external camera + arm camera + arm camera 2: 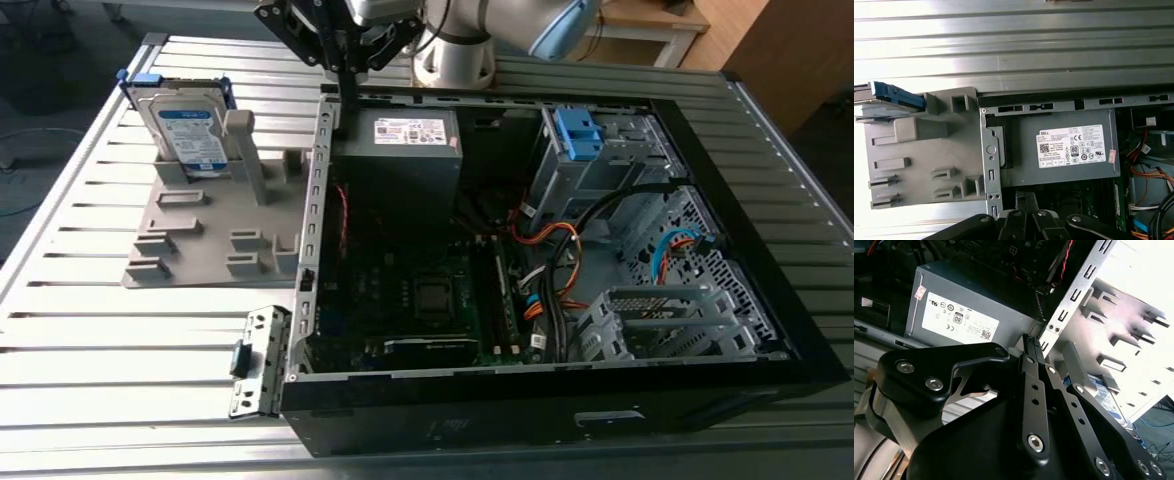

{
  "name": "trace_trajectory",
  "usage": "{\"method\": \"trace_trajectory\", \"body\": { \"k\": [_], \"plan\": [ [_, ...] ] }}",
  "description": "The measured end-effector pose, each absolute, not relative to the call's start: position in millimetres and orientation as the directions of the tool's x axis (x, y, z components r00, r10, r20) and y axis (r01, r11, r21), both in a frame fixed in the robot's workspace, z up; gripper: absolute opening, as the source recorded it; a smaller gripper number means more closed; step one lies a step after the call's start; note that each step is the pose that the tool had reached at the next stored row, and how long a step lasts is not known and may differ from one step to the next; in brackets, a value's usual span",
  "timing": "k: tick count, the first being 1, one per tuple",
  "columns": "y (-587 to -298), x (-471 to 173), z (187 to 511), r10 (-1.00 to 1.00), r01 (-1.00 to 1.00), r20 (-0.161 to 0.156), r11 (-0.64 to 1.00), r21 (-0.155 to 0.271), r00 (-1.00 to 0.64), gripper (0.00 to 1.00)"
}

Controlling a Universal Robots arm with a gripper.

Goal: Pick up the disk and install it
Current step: 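Reach for the disk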

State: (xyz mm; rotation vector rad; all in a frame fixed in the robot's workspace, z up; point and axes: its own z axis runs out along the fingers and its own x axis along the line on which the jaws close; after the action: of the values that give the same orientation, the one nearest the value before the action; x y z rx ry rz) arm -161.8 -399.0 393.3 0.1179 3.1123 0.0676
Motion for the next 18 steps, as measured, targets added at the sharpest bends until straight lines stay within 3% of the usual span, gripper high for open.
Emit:
{"method": "trace_trajectory", "body": {
  "k": [18],
  "plan": [
    [-398.9,-176.1,393.2,0.076,0.075,-0.025,0.996,0.044,-0.997,0.11]
  ]
}}
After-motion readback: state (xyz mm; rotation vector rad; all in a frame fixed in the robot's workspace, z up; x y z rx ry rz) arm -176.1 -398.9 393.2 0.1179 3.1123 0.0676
